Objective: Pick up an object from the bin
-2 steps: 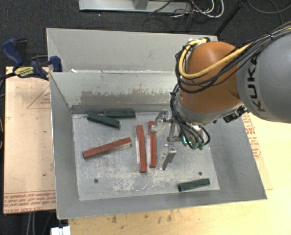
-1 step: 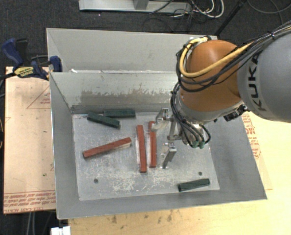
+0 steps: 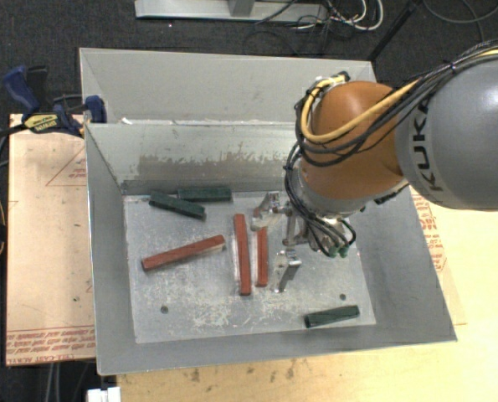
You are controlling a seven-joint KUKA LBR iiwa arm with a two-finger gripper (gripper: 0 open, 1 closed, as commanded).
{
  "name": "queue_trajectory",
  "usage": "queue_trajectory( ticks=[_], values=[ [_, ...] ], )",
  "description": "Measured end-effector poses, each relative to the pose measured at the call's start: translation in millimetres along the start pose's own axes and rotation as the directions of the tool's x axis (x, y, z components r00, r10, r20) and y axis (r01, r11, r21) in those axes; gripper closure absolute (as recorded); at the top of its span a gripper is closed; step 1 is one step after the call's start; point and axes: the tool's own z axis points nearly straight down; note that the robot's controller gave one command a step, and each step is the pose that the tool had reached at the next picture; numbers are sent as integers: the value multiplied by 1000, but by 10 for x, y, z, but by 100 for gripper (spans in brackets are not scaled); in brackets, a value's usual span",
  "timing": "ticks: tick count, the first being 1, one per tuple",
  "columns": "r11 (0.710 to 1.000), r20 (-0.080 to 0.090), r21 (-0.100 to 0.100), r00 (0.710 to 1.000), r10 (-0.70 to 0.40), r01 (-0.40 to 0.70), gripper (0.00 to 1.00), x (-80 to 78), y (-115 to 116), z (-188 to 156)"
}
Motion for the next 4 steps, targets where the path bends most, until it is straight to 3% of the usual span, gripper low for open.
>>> queue_trajectory(
  ticks=[1,2,3,4],
  values=[
    [997,1,-1,997,-81,81,0,10,-49,228],
    [990,-19,-3,990,-143,143,0,263,-77,353],
    [831,10,-1,831,-556,556,100,-735,8,1175],
    [831,10,-2,831,-556,556,100,-735,8,1175]
  ],
)
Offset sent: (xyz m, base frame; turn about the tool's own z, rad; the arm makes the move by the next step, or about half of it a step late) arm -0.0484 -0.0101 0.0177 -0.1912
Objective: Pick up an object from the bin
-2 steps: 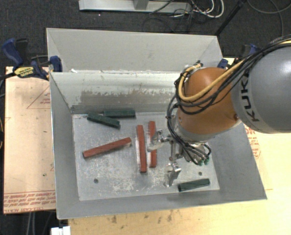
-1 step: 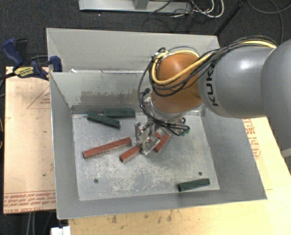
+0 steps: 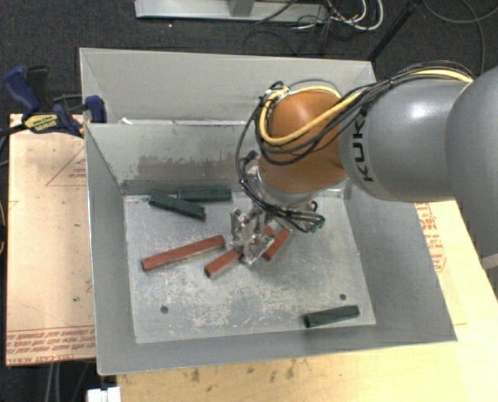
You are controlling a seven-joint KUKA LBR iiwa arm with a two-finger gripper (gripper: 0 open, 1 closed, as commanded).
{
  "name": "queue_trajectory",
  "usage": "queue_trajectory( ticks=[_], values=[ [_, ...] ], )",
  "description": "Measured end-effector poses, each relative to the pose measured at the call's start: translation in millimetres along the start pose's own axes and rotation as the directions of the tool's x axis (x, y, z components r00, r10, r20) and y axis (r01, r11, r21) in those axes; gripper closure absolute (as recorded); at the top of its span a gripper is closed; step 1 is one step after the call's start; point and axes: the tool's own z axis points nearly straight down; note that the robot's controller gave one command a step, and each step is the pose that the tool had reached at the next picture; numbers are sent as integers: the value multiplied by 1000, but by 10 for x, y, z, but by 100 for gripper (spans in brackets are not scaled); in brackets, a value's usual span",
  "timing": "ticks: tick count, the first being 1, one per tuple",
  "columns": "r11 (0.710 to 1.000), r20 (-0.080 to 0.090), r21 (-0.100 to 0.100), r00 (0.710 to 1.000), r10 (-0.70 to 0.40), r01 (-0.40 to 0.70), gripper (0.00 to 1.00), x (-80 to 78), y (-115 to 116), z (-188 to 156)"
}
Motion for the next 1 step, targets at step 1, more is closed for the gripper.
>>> queue_trajectory(
  ticks=[1],
  values=[
    [996,-15,-5,996,-86,86,0,-178,-114,-883]
  ],
)
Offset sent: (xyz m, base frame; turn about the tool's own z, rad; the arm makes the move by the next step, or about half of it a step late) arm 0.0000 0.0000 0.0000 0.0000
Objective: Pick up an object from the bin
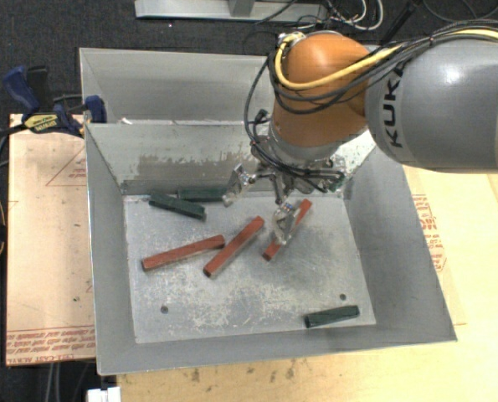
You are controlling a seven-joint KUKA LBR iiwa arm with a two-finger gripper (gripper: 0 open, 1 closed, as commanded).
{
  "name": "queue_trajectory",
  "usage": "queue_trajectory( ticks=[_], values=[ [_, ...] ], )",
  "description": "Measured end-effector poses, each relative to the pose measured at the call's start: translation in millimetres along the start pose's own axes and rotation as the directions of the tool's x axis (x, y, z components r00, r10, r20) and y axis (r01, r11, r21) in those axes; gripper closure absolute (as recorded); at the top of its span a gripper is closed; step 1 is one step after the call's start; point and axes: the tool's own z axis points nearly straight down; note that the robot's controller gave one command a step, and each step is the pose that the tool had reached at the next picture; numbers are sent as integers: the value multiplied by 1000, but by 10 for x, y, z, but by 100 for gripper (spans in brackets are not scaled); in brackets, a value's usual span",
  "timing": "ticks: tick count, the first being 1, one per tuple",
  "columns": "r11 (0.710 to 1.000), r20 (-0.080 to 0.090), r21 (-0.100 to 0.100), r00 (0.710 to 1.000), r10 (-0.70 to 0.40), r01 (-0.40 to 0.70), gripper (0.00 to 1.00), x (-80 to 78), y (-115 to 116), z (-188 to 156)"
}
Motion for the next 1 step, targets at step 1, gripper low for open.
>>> queue_trajectory(
  ticks=[1],
  values=[
    [998,1,1,998,-56,56,0,-157,-96,-680]
  ],
)
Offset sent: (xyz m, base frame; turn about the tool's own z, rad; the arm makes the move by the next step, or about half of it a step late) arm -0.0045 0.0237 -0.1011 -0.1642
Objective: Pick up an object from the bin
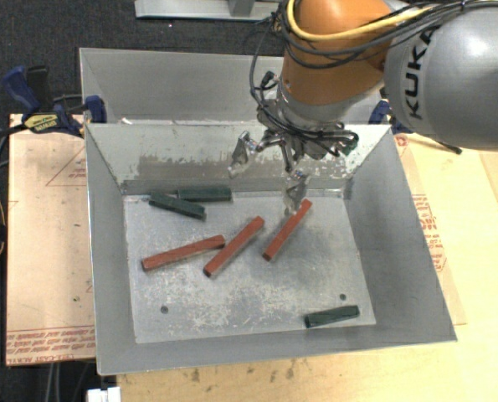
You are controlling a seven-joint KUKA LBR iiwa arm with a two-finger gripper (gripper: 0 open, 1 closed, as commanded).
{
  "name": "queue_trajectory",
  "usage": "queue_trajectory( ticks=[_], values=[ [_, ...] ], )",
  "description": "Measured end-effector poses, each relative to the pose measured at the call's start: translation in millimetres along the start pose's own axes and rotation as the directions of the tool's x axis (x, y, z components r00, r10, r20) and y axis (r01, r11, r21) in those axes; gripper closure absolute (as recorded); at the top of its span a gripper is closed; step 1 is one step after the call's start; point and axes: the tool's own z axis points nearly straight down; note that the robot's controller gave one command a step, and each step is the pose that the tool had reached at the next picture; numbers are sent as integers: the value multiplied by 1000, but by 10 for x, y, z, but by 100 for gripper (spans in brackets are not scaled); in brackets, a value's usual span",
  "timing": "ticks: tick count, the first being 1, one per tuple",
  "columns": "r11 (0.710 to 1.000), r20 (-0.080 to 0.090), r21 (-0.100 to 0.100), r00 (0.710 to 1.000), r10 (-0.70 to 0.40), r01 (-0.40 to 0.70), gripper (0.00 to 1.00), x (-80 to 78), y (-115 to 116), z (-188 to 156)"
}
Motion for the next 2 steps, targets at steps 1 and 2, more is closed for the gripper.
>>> queue_trajectory(
  ticks=[1,2],
  values=[
    [1000,3,3,1000,-10,9,0,-28,-16,-135],
    [979,-2,-3,979,-202,202,0,106,37,-245]
  ],
)
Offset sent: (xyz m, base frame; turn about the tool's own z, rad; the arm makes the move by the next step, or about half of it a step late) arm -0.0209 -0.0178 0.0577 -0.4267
